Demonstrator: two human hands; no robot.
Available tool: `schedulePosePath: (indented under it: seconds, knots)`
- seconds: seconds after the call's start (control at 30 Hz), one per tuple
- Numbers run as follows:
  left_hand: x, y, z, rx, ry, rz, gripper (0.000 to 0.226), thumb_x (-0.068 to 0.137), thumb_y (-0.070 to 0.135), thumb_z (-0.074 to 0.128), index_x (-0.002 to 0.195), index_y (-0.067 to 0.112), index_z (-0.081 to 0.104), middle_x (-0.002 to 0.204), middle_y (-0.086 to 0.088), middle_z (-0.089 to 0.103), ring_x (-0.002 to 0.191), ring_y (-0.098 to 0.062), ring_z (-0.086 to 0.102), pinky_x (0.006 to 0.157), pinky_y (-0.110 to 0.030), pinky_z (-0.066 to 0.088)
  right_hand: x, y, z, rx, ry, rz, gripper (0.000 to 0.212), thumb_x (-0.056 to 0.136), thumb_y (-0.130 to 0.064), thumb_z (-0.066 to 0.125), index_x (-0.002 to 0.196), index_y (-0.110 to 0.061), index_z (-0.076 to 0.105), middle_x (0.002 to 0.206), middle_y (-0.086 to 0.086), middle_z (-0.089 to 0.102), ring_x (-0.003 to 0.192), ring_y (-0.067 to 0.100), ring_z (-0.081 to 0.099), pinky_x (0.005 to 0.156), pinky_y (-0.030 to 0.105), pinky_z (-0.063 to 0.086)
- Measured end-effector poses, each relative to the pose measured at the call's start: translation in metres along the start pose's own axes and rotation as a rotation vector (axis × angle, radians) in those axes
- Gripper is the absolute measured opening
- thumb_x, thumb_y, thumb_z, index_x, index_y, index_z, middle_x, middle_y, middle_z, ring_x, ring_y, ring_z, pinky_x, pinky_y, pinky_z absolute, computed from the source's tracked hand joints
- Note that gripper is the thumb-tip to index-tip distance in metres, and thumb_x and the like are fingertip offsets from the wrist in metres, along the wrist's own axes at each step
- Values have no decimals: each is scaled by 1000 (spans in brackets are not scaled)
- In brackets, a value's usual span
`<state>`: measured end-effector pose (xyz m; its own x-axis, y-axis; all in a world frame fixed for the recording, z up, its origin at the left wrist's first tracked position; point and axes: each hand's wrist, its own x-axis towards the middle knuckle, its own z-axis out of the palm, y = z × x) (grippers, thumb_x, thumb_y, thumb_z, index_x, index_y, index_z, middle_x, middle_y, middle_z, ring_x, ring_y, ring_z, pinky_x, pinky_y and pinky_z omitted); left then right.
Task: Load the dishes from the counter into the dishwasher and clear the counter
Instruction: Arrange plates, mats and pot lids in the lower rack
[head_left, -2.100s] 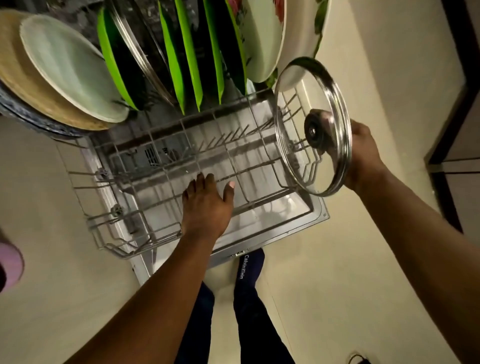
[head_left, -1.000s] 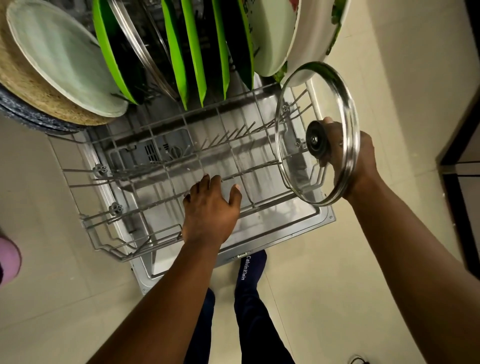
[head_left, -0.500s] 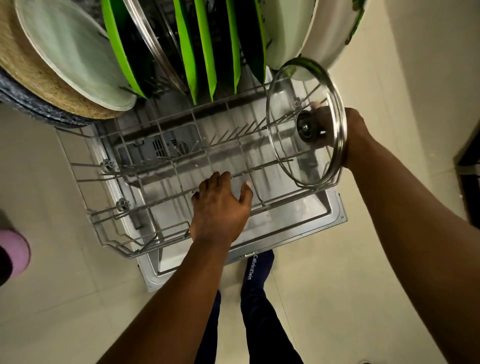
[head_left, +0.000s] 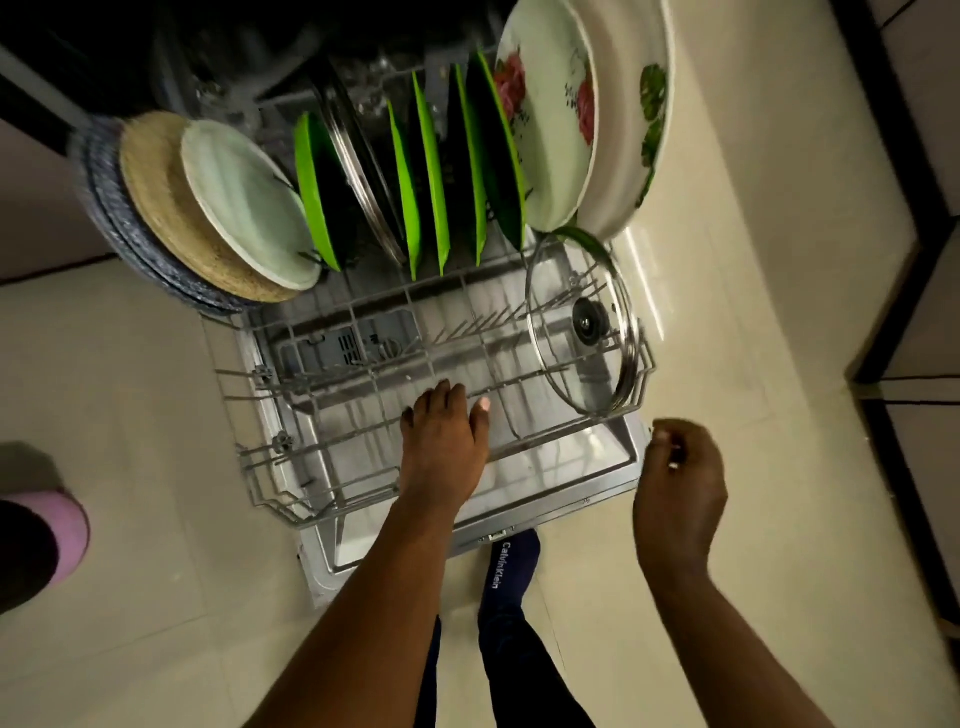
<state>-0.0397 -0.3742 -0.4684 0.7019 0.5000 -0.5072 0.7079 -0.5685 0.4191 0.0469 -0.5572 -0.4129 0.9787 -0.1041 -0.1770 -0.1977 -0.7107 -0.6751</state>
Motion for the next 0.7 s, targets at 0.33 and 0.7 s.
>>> schedulePosePath:
  seconds: [0.33,0.7]
  knots:
    - [-138,1,-154,299,62,202,36,85,35,68,115,15,66,126,-9,62,111,-26,61,94,-49,49,-105,-74,-83,-318,-461,-357,26,90,-10,62,116,-17,61,111,-3,57,100,19,60,78,29,49]
    - [-269,9,-316,407,225,-48,49,101,34,33,147,15,32,155,-8,27,137,-28,32,116,-45,20,-120,-247,-121,-787,-586,-952,31,84,-9,56,115,-11,58,107,11,63,95,31,63,72,36,51]
